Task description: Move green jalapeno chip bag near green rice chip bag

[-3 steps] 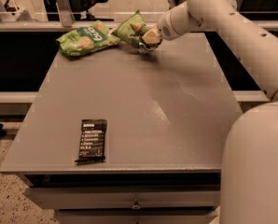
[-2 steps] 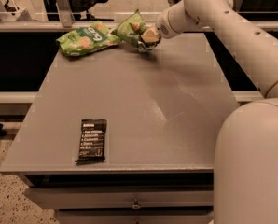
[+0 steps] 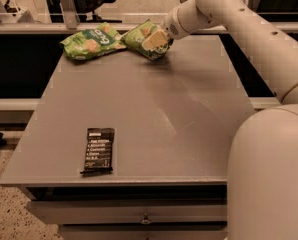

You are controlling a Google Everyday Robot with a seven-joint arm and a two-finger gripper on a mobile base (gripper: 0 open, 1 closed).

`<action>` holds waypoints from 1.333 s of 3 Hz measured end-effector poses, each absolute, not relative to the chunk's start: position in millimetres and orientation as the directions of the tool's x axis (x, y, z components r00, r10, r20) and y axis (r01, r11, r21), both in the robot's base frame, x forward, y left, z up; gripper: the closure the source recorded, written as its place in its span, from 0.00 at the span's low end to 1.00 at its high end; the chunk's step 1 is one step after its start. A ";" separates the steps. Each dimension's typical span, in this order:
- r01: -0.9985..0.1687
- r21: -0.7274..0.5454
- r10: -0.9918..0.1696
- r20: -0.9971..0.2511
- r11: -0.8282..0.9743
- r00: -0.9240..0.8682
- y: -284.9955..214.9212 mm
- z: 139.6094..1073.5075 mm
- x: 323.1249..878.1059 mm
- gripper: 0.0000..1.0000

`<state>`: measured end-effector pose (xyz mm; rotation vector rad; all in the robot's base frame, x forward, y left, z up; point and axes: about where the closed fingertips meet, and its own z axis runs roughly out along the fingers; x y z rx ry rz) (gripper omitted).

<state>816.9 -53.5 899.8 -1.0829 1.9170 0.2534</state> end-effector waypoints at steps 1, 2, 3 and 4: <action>-0.783 -0.237 -0.587 -0.786 0.575 -0.193 -51.6 910.9 807.2 0.00; -0.792 -0.259 -0.579 -0.803 0.552 -0.141 -70.7 925.4 785.6 0.00; -0.776 -0.320 -0.583 -0.809 0.544 -0.076 -127.9 952.6 755.8 0.00; -0.685 -0.388 -0.556 -0.831 0.616 -0.029 -210.4 999.1 717.1 0.00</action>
Offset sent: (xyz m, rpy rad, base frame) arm -0.0679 -0.0713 0.0483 0.0332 -0.1308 0.1000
